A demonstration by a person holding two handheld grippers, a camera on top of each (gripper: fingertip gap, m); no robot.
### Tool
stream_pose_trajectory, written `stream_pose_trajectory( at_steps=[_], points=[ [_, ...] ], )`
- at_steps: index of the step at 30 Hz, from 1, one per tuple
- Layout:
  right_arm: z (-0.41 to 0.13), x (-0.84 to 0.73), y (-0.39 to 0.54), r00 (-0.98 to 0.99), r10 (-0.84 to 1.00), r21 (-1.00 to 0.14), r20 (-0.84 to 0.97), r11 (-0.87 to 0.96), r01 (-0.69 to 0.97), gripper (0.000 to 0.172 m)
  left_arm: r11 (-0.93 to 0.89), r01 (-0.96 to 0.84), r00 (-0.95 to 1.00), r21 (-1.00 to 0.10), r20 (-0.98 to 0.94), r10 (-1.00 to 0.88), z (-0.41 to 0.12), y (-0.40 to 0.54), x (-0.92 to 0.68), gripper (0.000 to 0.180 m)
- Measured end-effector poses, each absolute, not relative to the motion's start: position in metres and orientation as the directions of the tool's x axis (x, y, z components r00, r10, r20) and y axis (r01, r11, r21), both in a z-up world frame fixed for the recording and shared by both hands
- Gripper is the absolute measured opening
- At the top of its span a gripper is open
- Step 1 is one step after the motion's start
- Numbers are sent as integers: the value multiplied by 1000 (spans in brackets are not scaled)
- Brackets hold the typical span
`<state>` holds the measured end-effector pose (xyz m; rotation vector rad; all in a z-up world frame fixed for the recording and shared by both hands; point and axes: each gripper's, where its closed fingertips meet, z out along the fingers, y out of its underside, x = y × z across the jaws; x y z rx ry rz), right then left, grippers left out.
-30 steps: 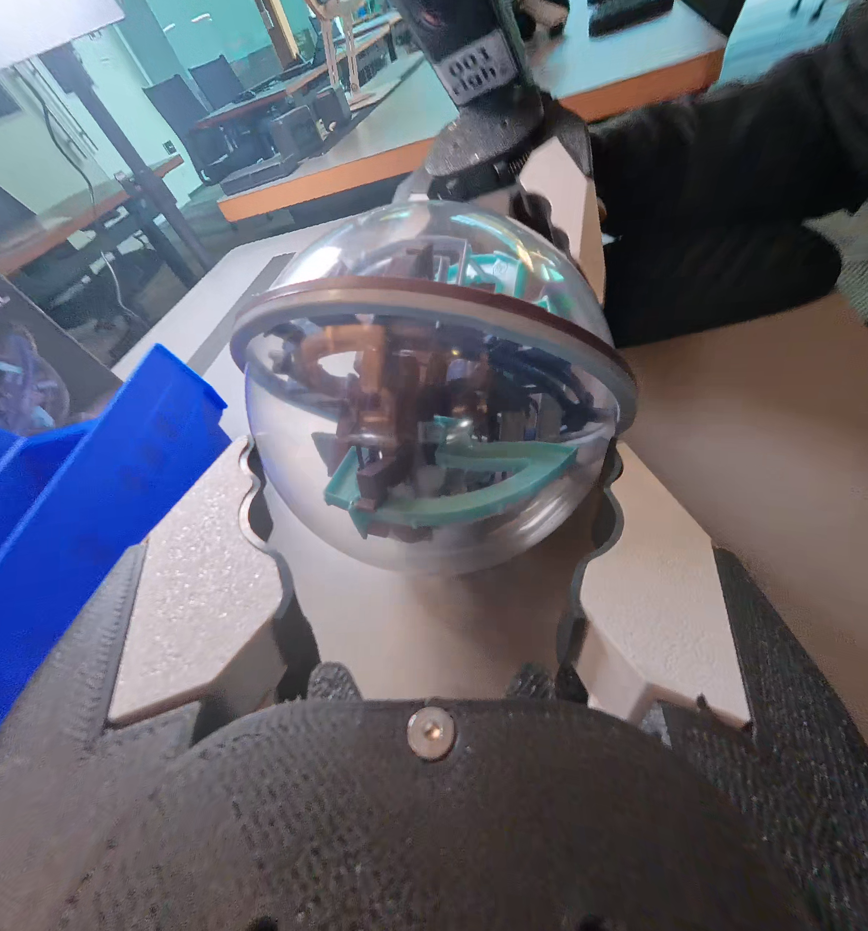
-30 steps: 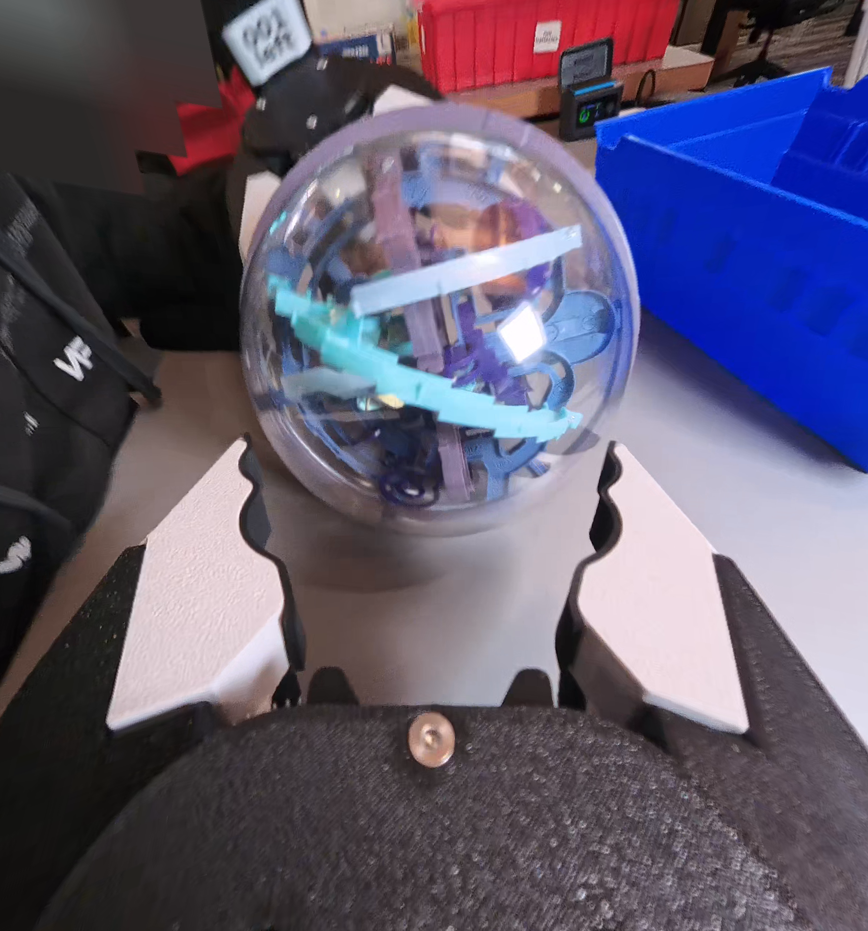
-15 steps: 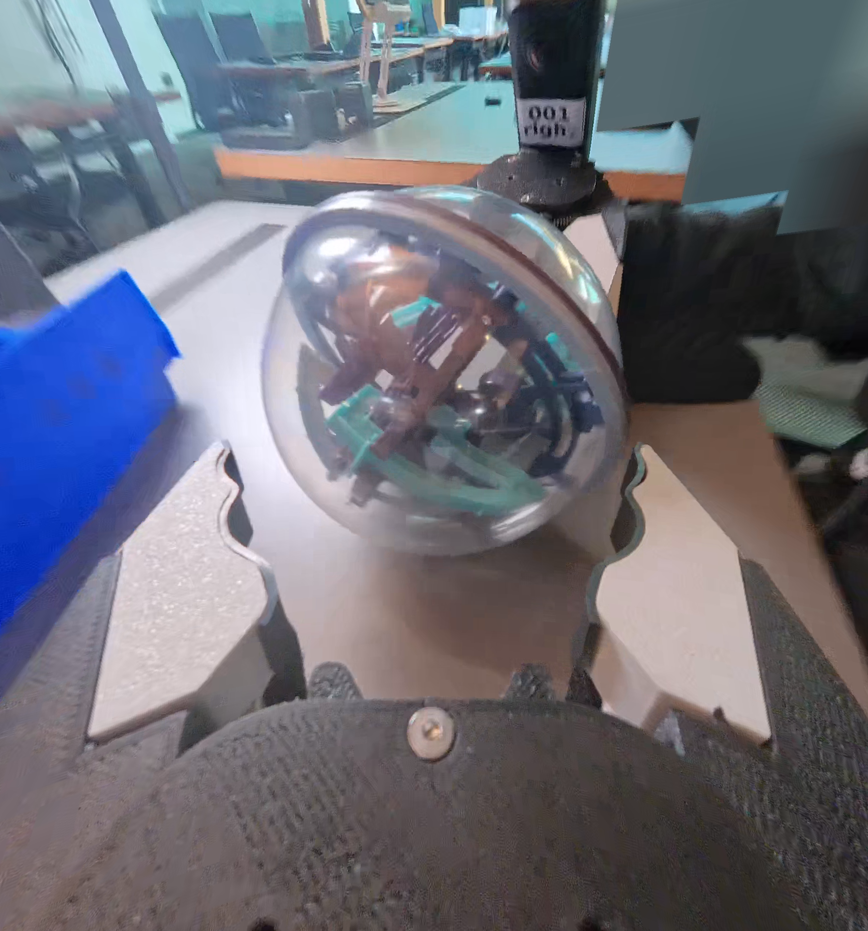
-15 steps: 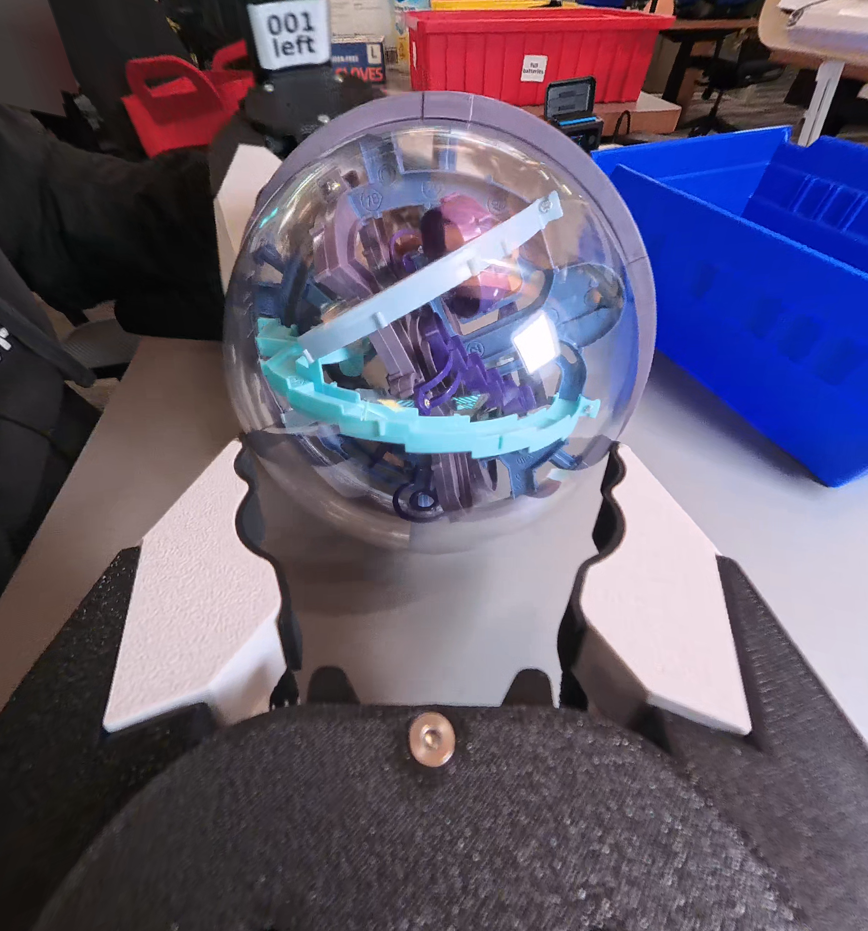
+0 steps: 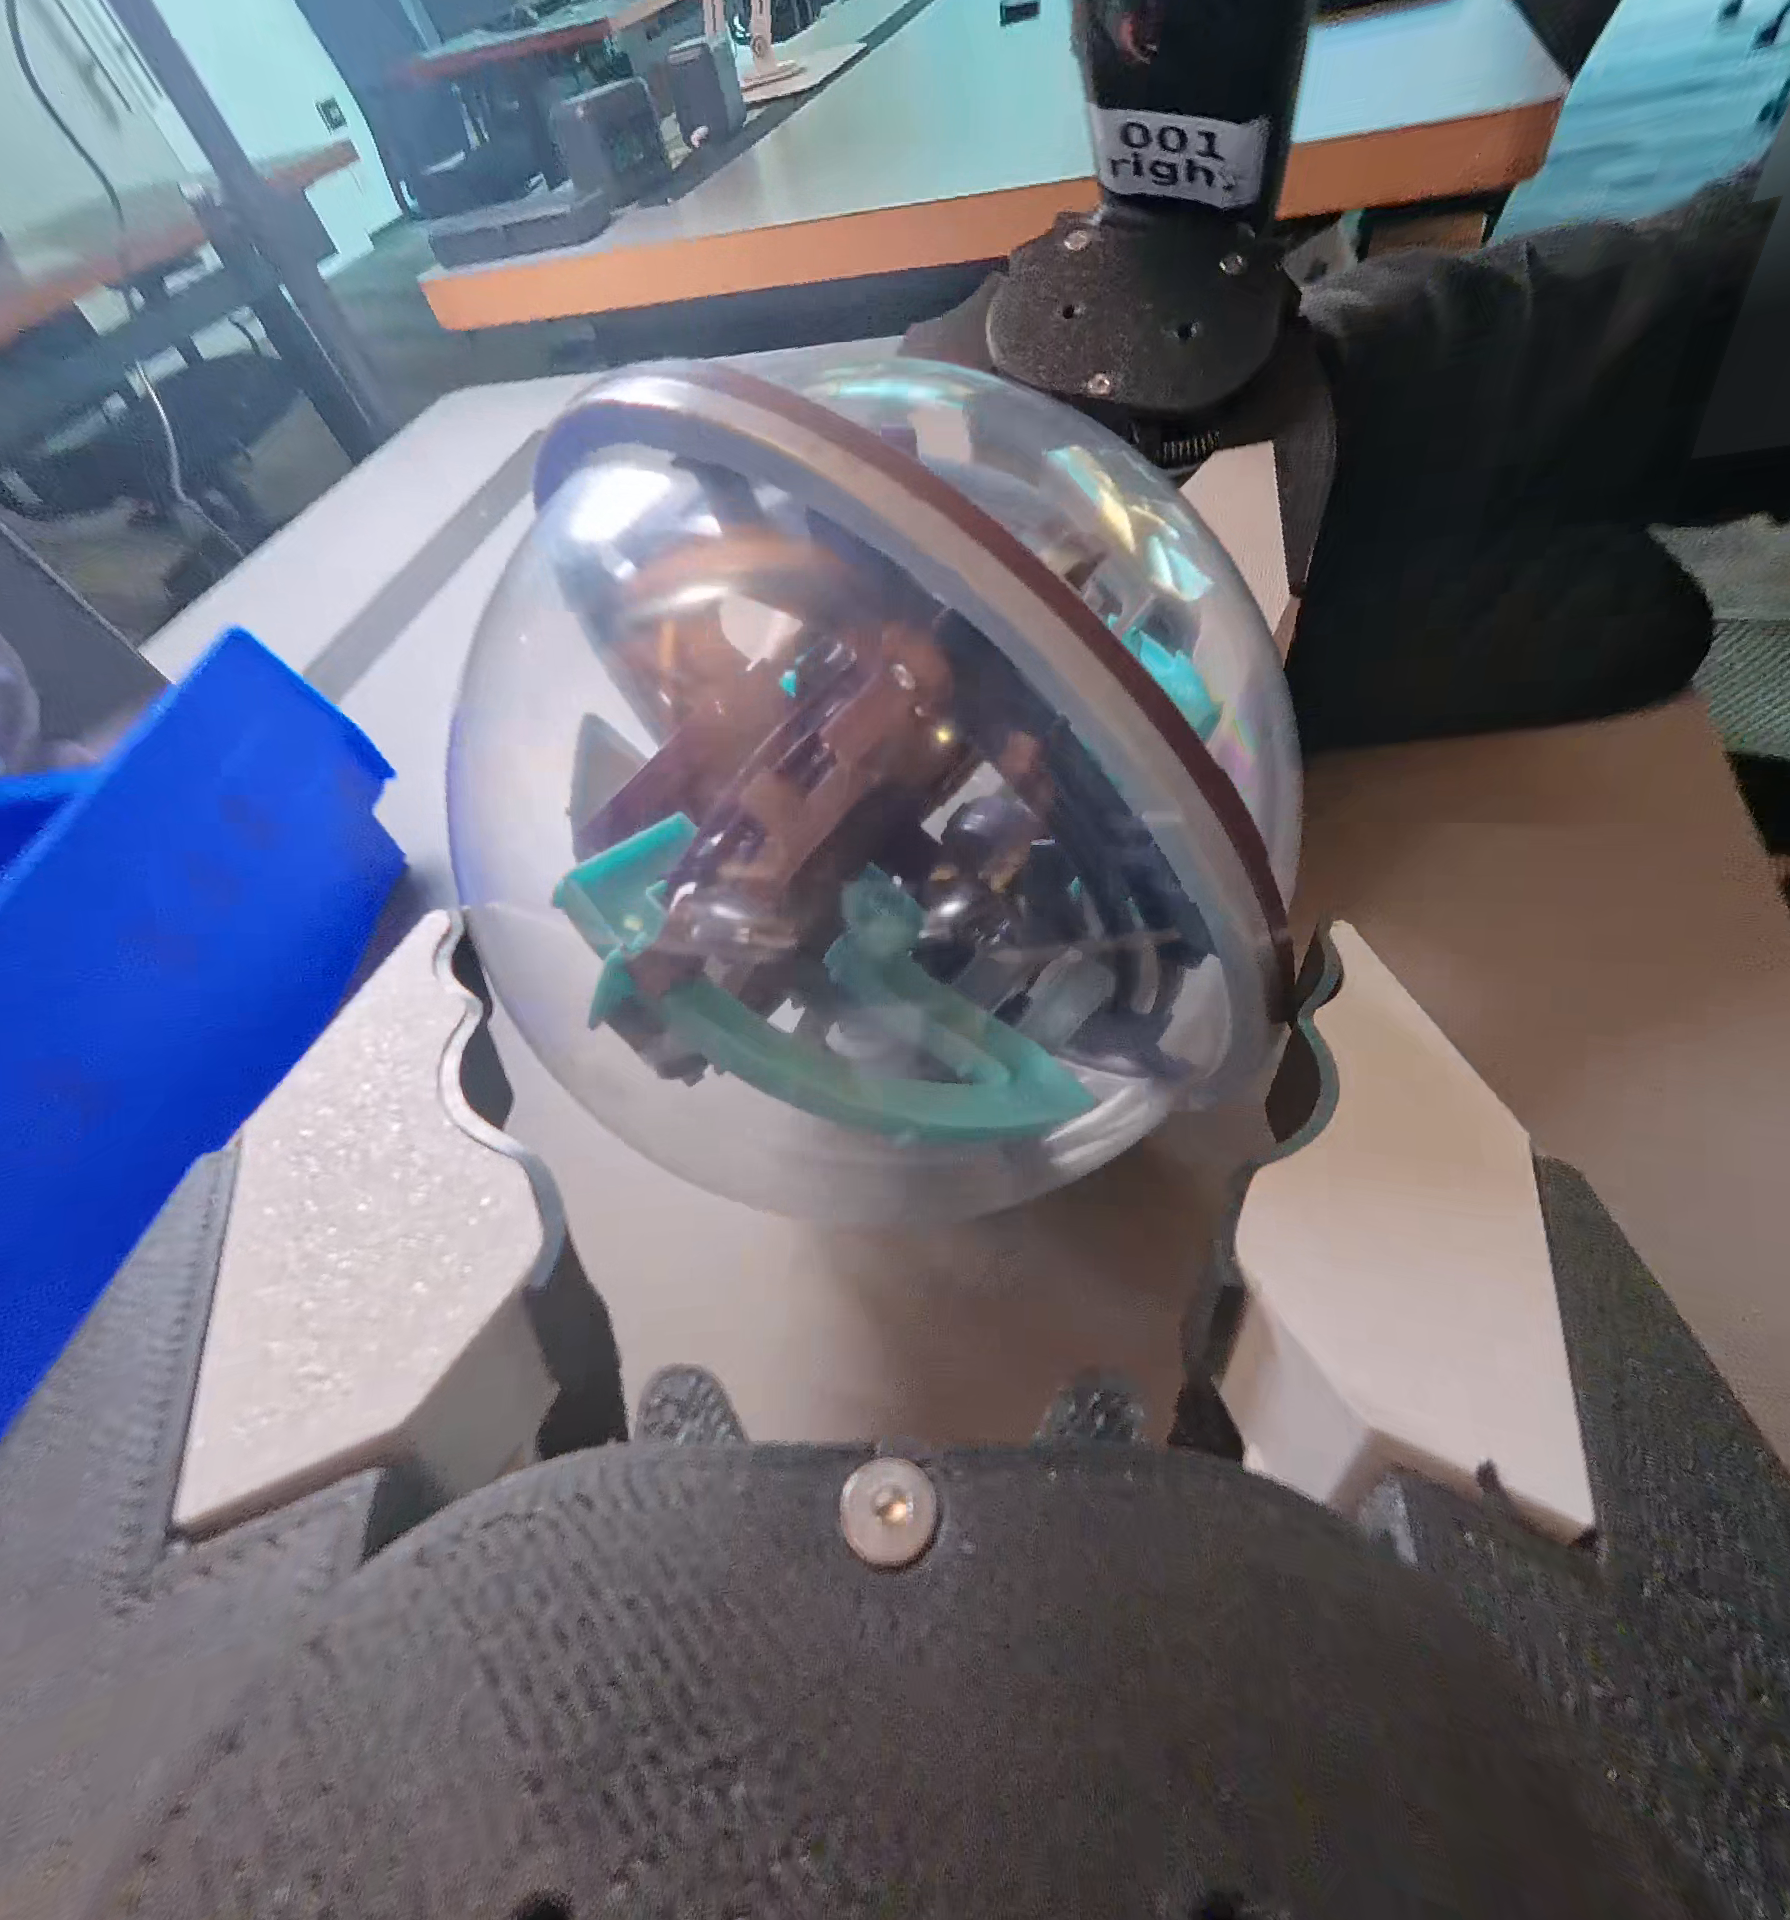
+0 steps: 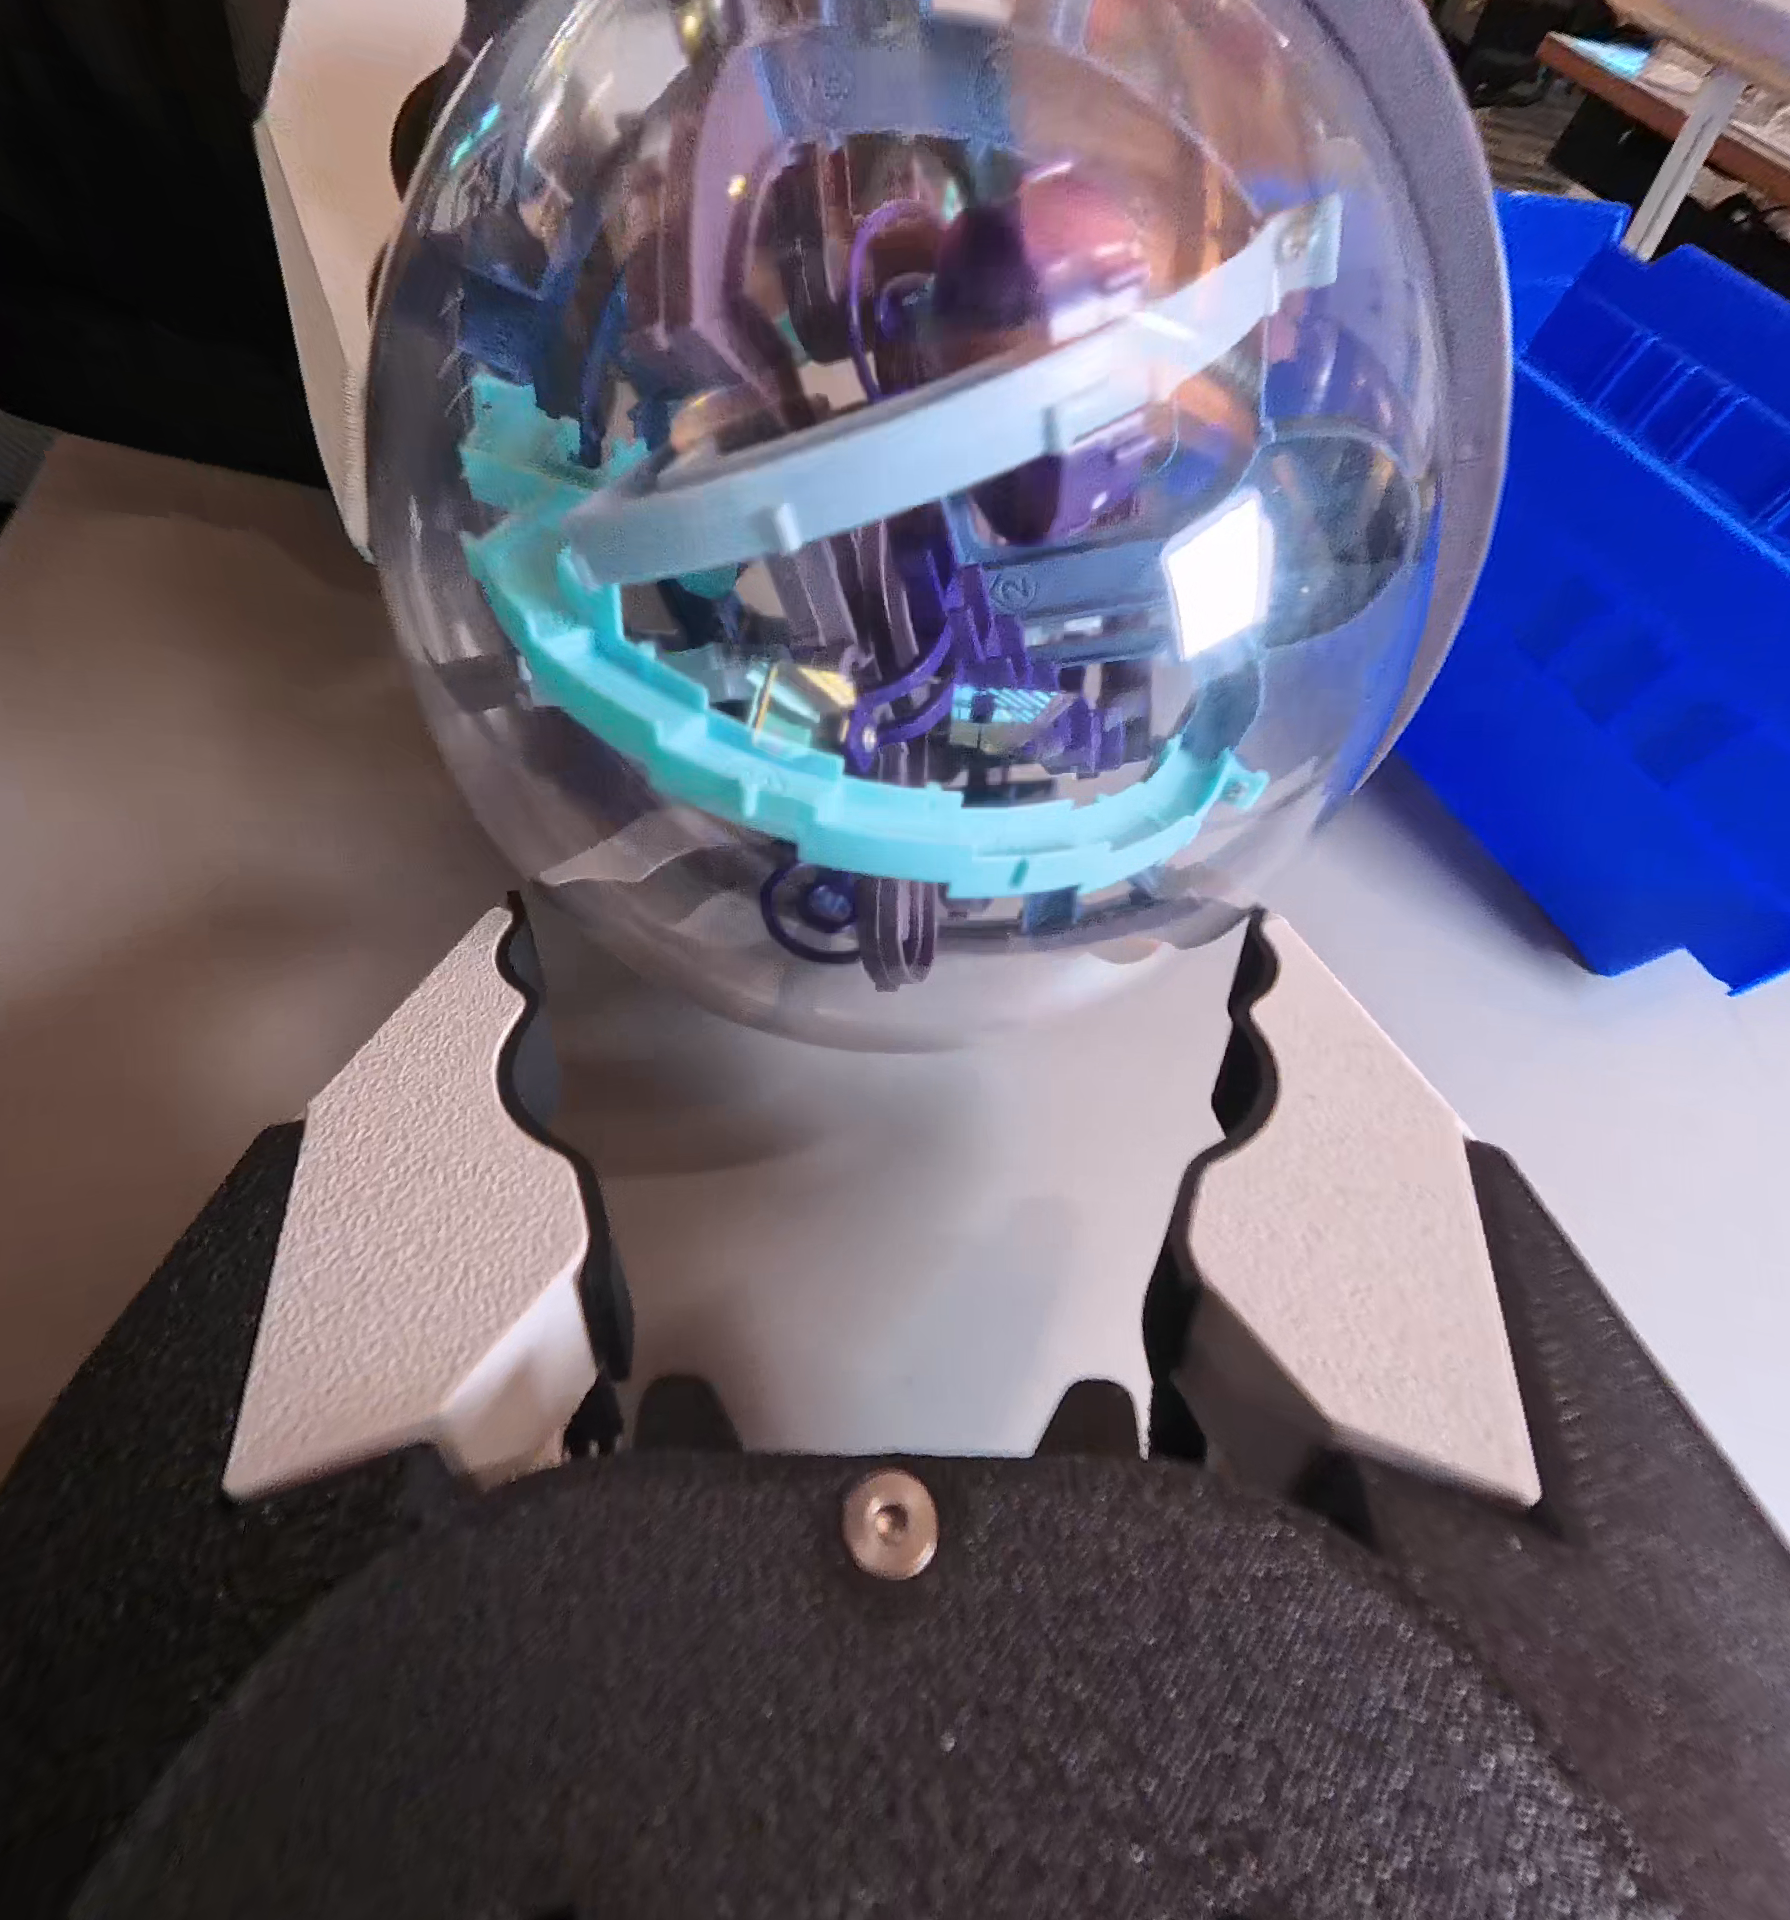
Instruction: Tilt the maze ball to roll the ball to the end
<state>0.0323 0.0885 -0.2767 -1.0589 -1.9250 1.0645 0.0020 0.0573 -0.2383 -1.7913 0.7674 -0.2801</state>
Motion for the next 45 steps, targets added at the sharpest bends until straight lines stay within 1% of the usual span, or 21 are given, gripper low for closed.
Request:
stream_pose_trajectory(
  at_steps=[3, 7, 13, 21, 28, 37, 45],
  points=[
    [-274, 38, 85, -464, 879, -896, 107, 287, 338, 130, -133, -443, 734, -887, -274, -622, -237, 57, 3, 147],
    [-261, 40, 84, -473, 881, -924, 29, 203, 323, 130, -75, -574, 677, -815, -421, -604, -238, 56, 5, 146],
    [-273, 35, 85, -453, 891, -907, 22, 208, 365, 131, -23, -631, 629, -776, -493, -601, -234, 57, 12, 145],
    [-253, 34, 83, -435, 896, -934, 89, 226, 275, 124, -15, -589, 667, -808, -476, -573, -240, 52, -2, 145],
    [-256, 32, 78, -437, 892, -926, 116, 257, 277, 122, -61, -431, 715, -900, -299, -632, -241, 47, -11, 145],
    [-262, 32, 78, -444, 890, -918, 107, 260, 300, 120, -53, -423, 700, -904, -290, -653, -236, 46, -10, 144],
    [-265, 33, 80, -439, 895, -915, 78, 240, 326, 115, -109, -397, 705, -911, -227, -672, -232, 49, -13, 143]
  ],
)
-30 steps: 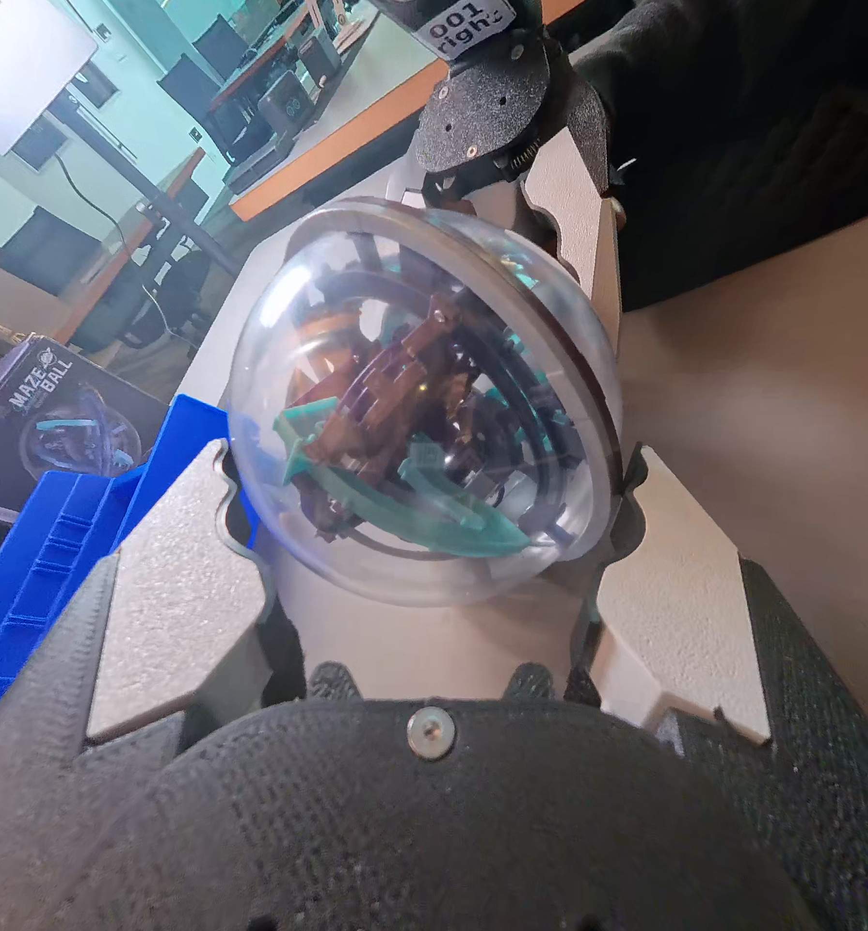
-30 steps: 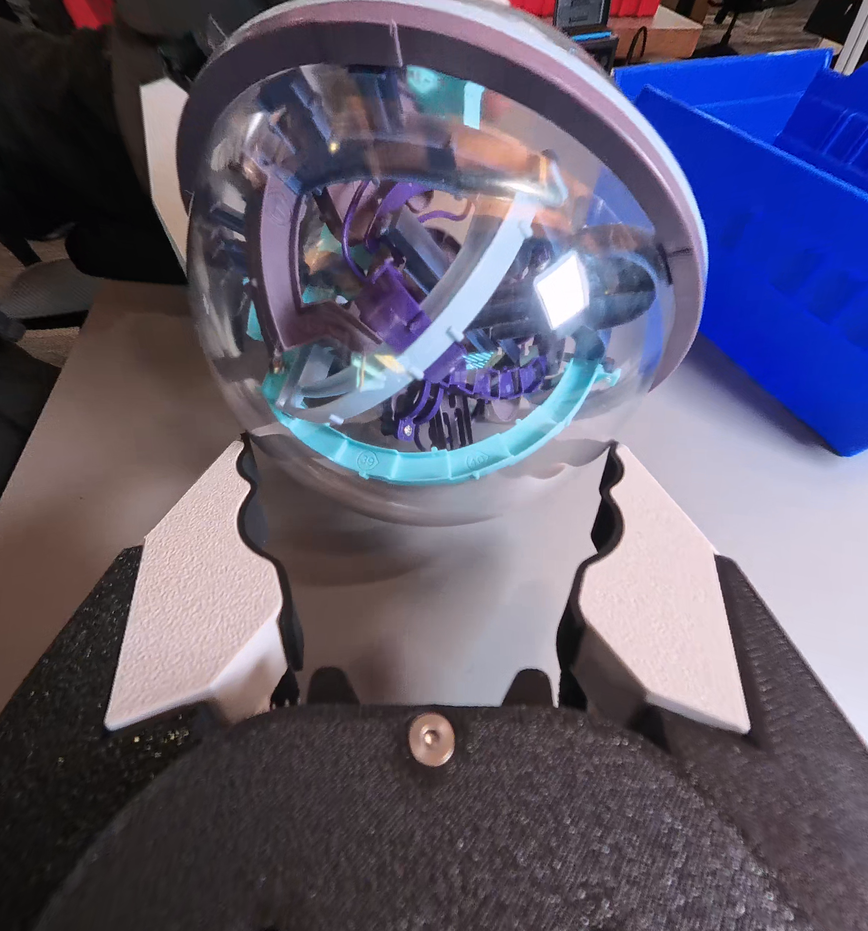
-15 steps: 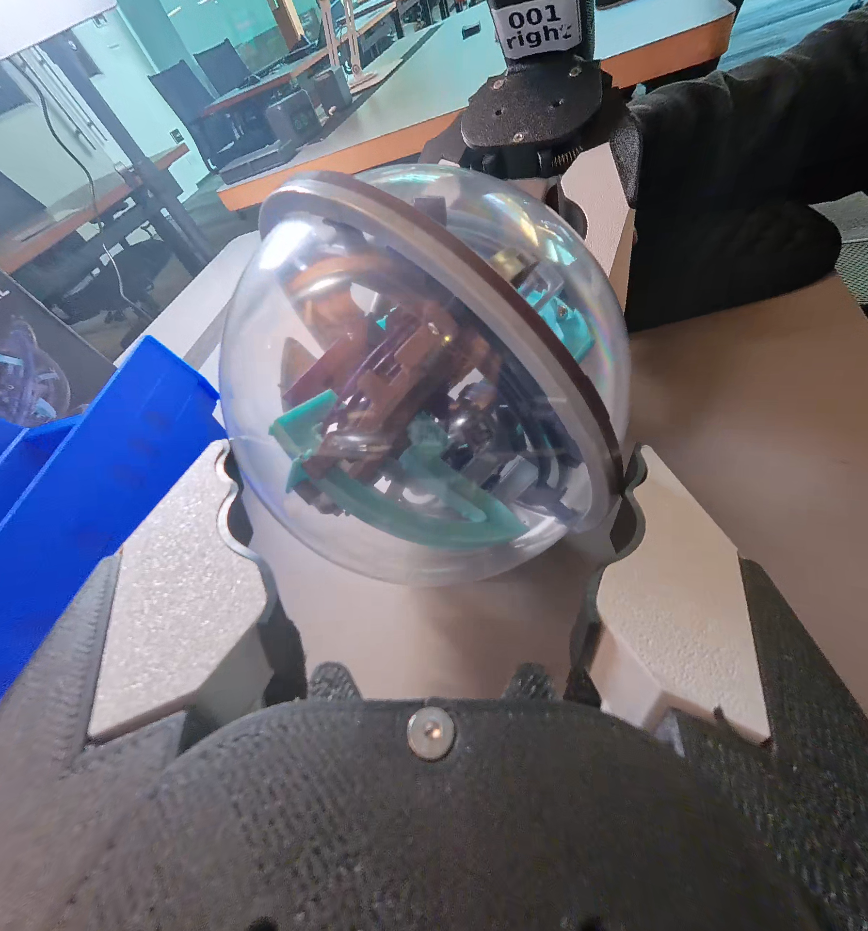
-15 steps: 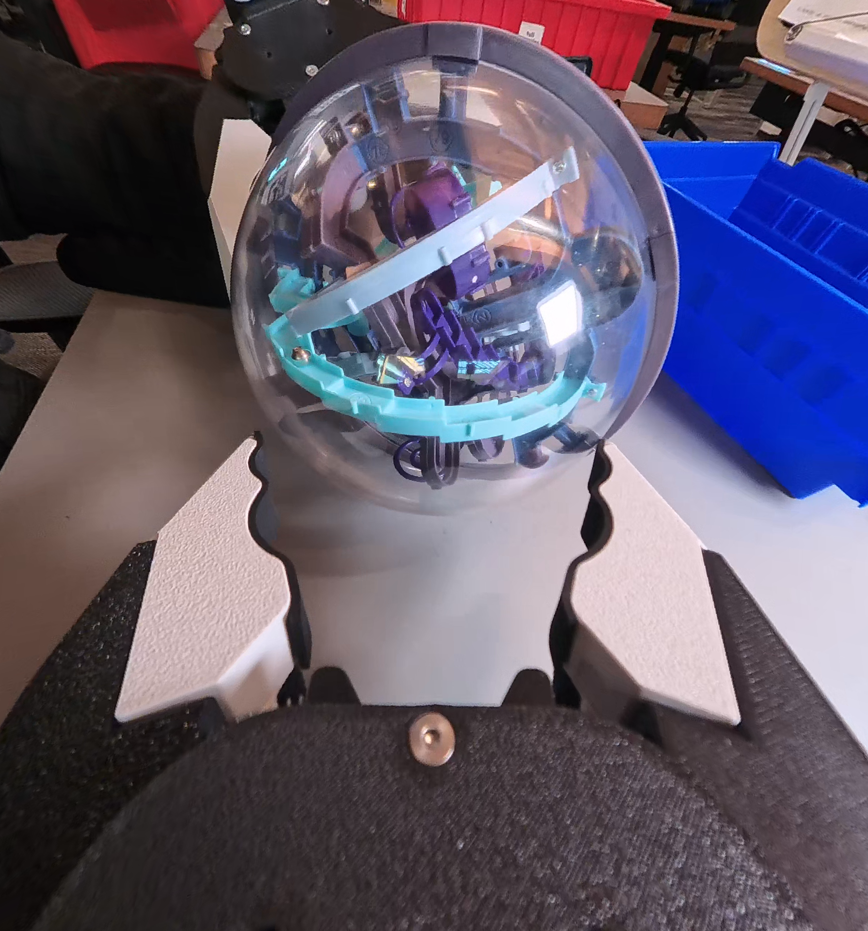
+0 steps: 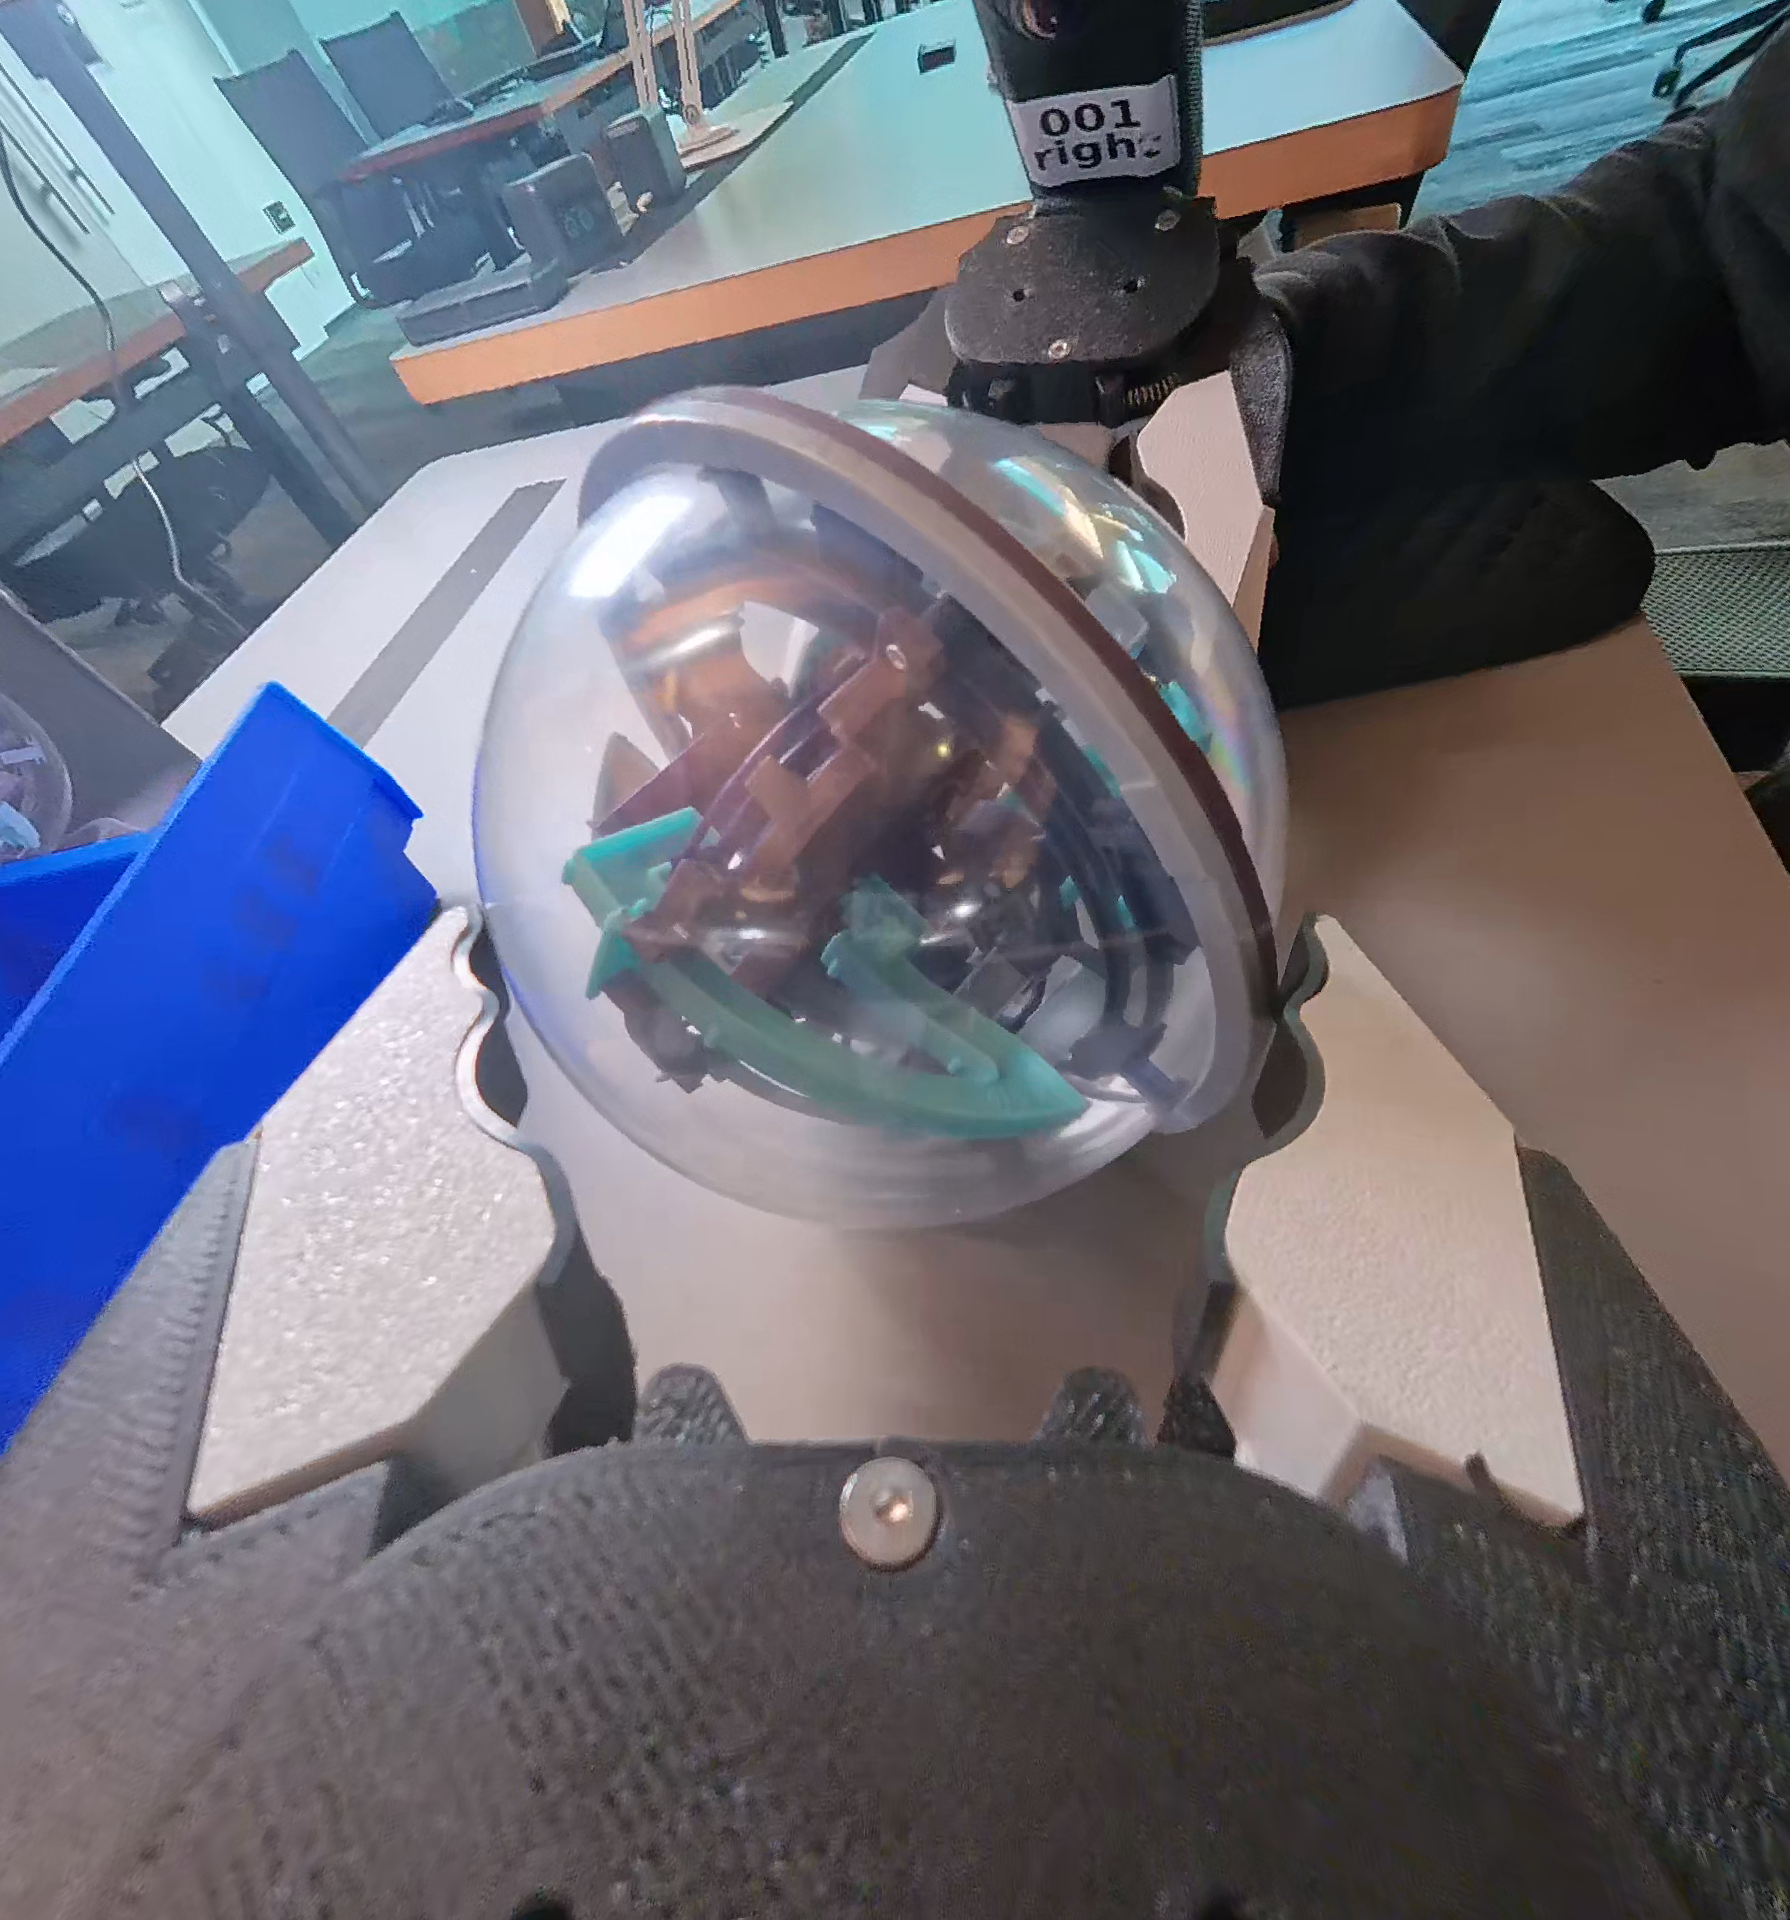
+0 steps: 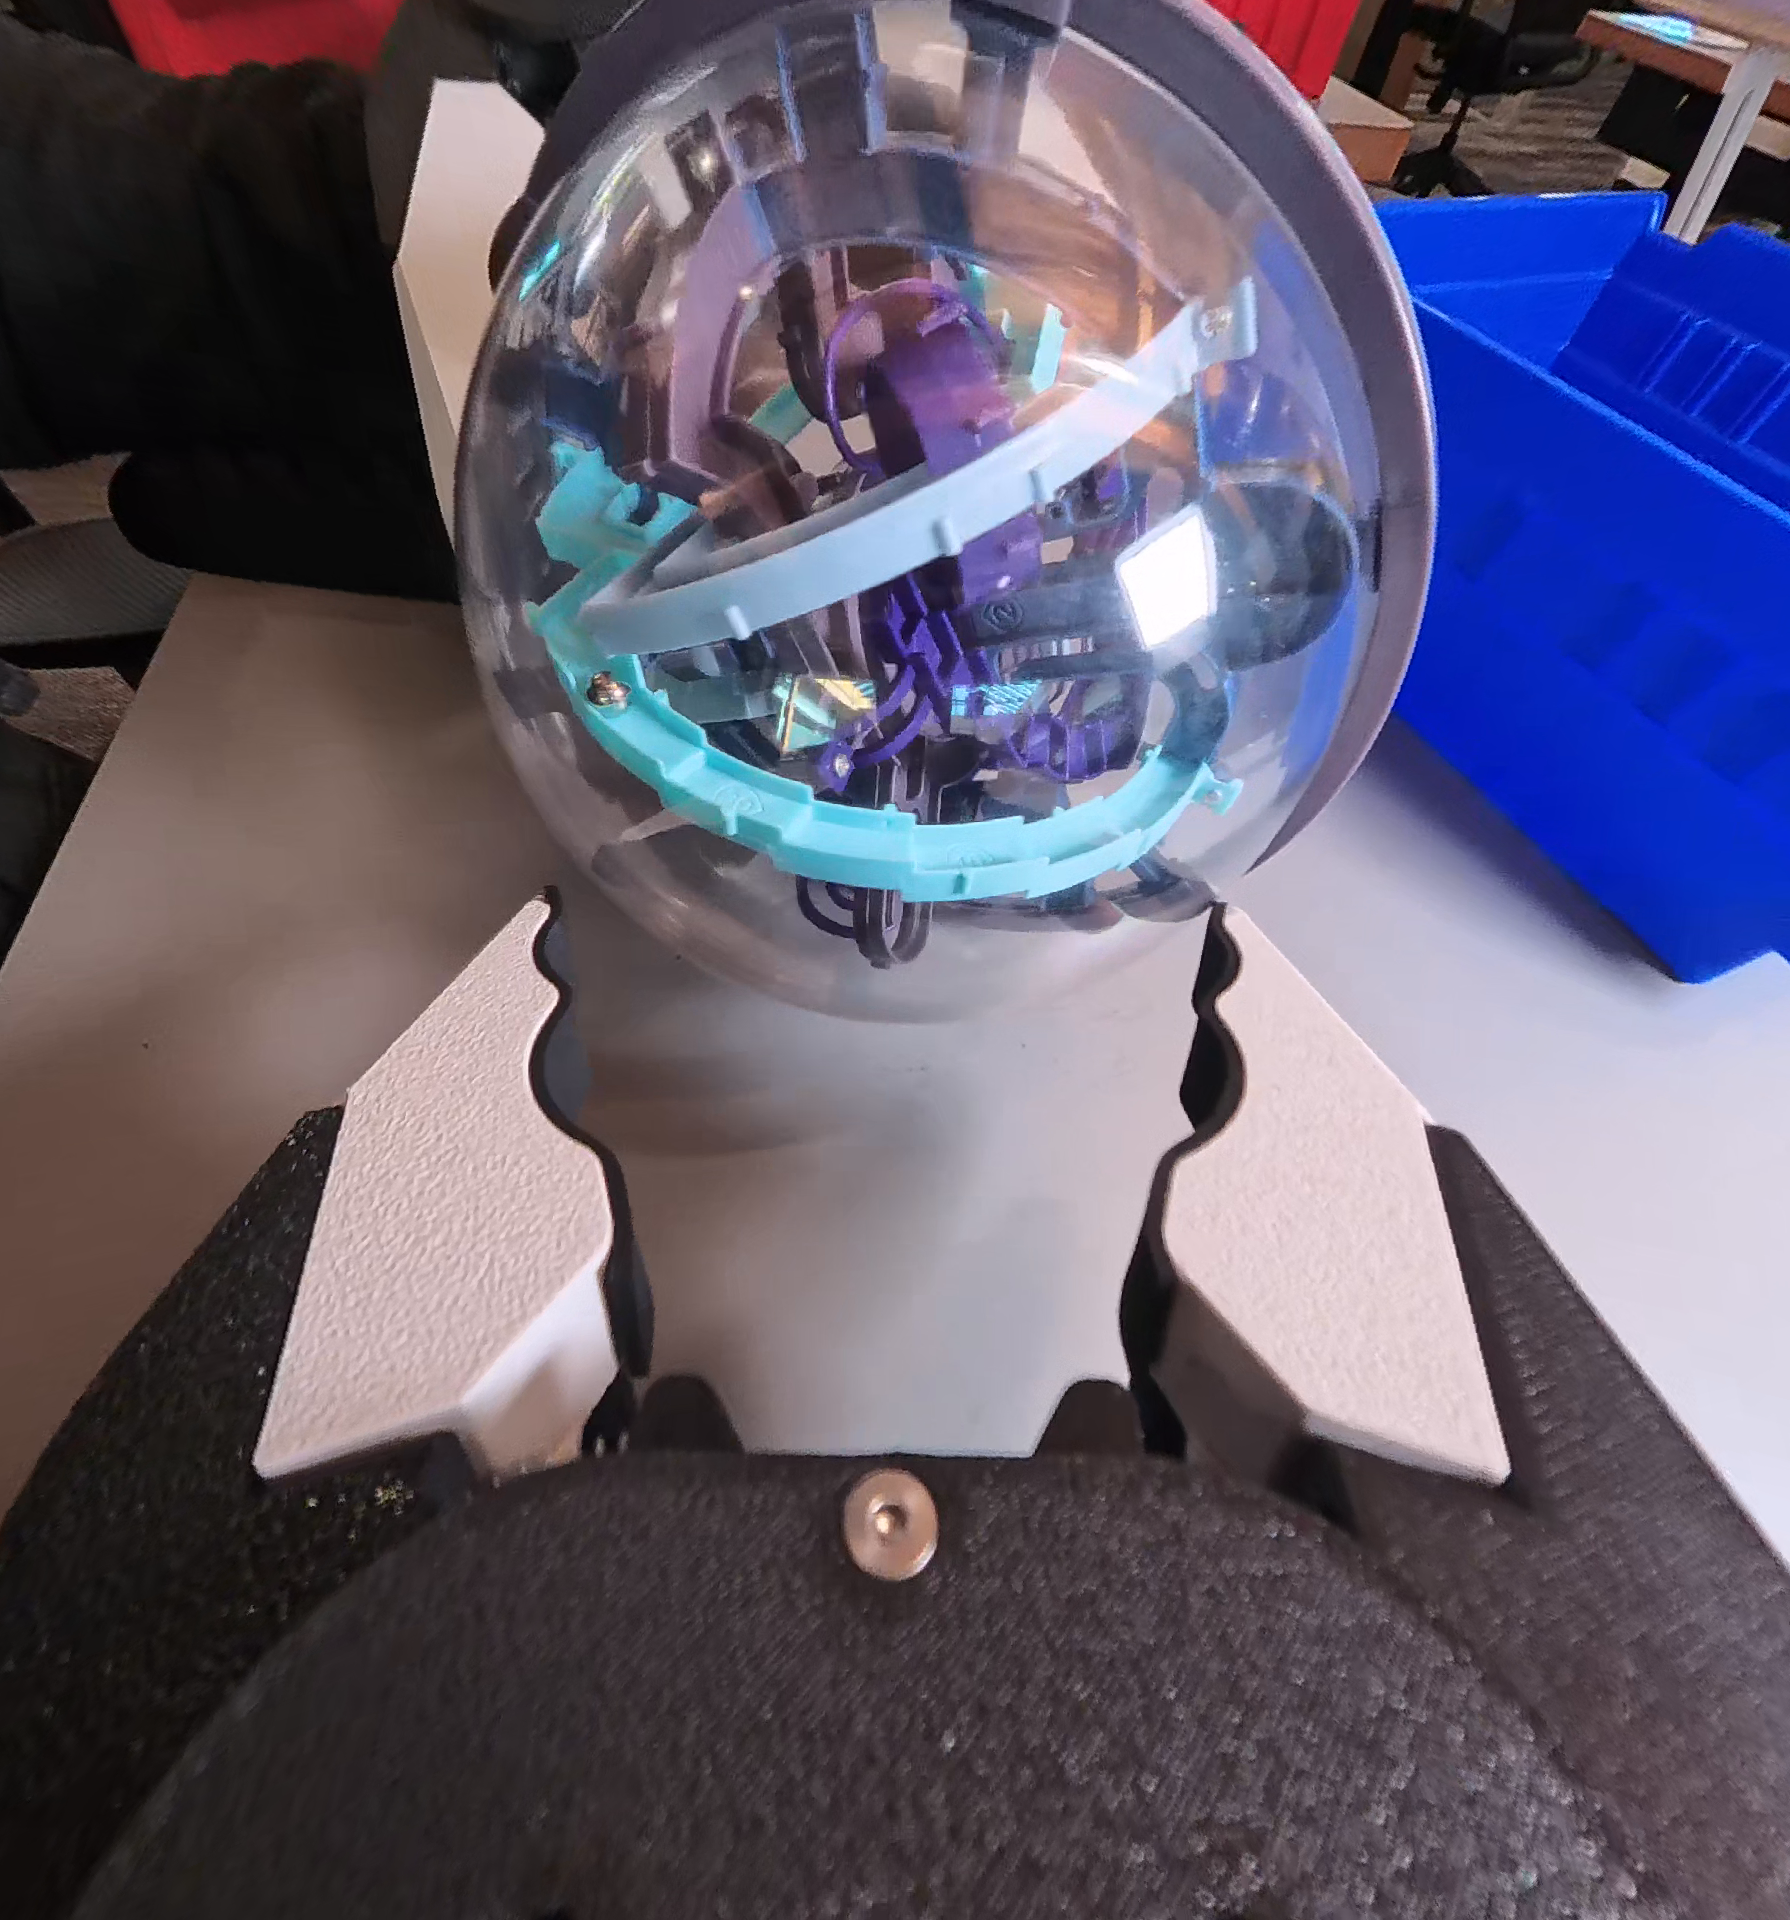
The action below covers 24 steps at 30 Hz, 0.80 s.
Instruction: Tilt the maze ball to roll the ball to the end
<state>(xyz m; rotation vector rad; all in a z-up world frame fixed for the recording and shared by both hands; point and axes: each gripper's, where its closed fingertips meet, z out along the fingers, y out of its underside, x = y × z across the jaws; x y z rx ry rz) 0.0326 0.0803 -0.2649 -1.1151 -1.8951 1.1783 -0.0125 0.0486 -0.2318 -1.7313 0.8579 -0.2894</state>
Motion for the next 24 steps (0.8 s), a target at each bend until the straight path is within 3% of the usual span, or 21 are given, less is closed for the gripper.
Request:
stream_pose_trajectory(
  at_steps=[14, 24],
  points=[
    [-267, 31, 89, -386, 923, -916, -3, 152, 371, 113, -189, -402, 766, -896, -217, -605, -225, 60, -12, 138],
    [-266, 33, 85, -402, 916, -918, -3, 157, 365, 107, -256, -232, 743, -938, -1, -669, -223, 59, -24, 137]
  ],
)
